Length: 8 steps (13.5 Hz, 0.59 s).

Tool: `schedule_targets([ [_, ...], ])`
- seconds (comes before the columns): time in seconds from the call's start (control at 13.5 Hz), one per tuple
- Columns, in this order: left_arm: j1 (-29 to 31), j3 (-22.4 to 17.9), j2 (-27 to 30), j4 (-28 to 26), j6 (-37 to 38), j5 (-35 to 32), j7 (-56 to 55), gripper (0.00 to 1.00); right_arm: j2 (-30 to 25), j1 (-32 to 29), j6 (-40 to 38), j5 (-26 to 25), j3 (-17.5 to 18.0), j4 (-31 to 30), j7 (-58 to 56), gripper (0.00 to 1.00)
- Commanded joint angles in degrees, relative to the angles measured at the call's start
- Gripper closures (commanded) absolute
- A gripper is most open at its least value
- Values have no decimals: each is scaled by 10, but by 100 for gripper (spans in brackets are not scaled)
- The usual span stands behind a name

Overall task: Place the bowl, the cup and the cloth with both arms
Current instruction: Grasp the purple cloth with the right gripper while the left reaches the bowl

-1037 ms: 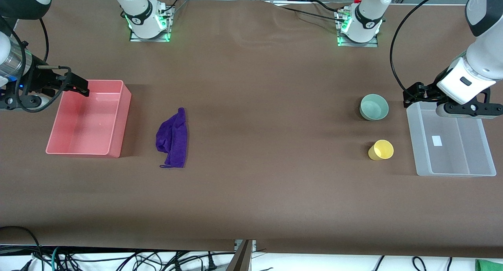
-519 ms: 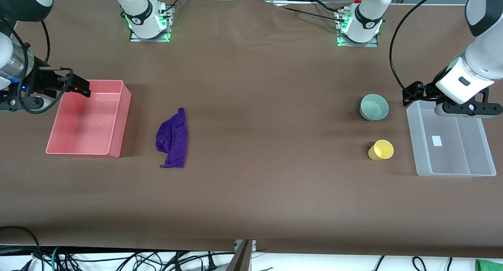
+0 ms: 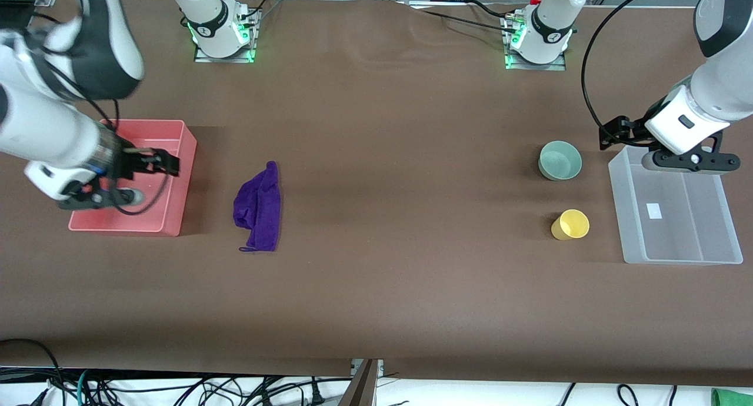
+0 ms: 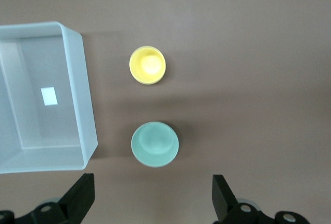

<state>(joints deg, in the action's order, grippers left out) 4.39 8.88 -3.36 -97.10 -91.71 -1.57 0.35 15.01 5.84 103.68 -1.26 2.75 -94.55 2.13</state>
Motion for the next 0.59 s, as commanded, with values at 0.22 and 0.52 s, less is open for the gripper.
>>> schedule_targets([
  [0.22, 25, -2, -64, -21, 12, 3, 145, 0, 66, 32, 187, 1, 19, -98, 78, 0],
  [0.52, 34, -1, -87, -118, -121, -56, 288, 0, 135, 51, 283, 0, 19, -119, 81, 0],
])
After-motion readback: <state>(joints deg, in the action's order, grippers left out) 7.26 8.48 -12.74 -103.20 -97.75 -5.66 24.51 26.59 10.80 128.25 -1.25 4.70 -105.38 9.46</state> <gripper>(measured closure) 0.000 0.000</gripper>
